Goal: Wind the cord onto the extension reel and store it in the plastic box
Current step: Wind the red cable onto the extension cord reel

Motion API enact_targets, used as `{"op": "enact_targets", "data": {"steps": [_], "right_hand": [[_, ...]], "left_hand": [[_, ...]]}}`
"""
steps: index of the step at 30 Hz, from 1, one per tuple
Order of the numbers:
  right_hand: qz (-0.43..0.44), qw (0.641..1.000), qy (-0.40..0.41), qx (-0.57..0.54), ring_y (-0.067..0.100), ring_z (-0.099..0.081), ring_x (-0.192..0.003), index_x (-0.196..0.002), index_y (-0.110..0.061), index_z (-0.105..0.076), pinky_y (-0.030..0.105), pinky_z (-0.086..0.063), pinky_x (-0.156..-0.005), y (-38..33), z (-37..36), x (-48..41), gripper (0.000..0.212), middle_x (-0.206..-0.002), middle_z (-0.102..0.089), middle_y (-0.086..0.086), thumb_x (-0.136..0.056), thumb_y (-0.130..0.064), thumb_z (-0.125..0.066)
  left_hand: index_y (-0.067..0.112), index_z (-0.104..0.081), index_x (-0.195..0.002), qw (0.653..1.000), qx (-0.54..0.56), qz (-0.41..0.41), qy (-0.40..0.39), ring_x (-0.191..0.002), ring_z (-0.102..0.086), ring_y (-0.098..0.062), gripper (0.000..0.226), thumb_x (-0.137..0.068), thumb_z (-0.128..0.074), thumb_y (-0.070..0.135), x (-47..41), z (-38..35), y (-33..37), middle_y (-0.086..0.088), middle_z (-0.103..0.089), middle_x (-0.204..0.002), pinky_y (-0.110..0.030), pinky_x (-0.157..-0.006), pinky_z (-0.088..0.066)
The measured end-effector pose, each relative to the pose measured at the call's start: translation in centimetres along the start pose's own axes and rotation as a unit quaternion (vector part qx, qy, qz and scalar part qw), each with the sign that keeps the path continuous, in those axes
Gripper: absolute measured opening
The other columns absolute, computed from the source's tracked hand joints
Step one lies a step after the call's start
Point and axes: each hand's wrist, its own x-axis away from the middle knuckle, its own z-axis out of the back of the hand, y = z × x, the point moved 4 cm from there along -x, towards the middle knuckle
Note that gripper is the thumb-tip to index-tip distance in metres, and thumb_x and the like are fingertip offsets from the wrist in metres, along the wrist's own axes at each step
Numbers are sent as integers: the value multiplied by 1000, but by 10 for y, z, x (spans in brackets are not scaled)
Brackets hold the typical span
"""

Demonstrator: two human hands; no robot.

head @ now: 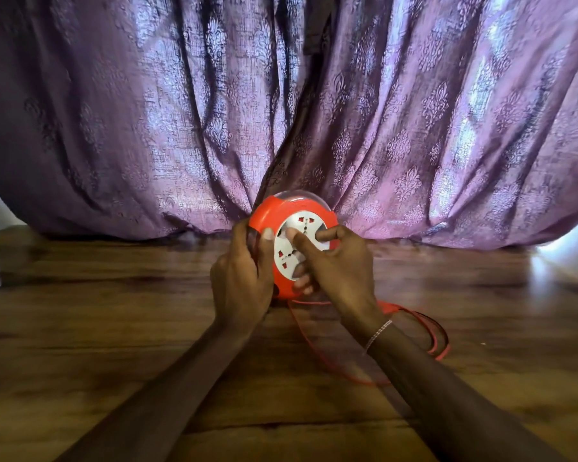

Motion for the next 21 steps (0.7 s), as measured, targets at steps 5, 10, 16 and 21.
{"op": "enact_targets", "data": {"steps": [5, 10, 16, 21], "right_hand": [[-52, 994, -28, -94, 24, -69, -49, -117, -8, -52, 32, -56, -45, 9, -3, -1, 50, -70, -76, 18, -89, -40, -78], [292, 886, 40, 357, 24, -72, -71, -116, -28, -57, 41, -56, -62, -5, 8, -4, 50, -85, -75, -4, -82, -61, -71], [460, 711, 38, 531, 28, -67, -60, -147, -39, -49, 29, -36, -44, -15, 3, 10, 60, -109, -67, 3, -90, -55, -64], [479, 689, 53, 542, 32, -67, -53, -143, -35, -53, 31, -41, -45, -12, 2, 8, 63, -75, -72, 5, -86, -58, -64]], "left_hand": [[9, -57, -109, 1000, -4, 2, 8, -69, -64, -40, 44, -101, -37, 47, -1, -1, 2, -12, -67, -75, -39, -56, -44], [11, -53, -100, 999, 1, 30, 25, -69, -62, -35, 45, -100, -34, 52, -8, 6, -10, -2, -59, -73, -33, -58, -33], [12, -55, -101, 1000, 18, 10, 19, -69, -63, -31, 42, -100, -36, 50, -13, 9, -9, 1, -61, -74, -30, -57, -30], [14, -56, -108, 999, 8, -32, -3, -72, -65, -33, 41, -100, -37, 49, -10, 7, -3, -5, -66, -77, -34, -60, -42]]}}
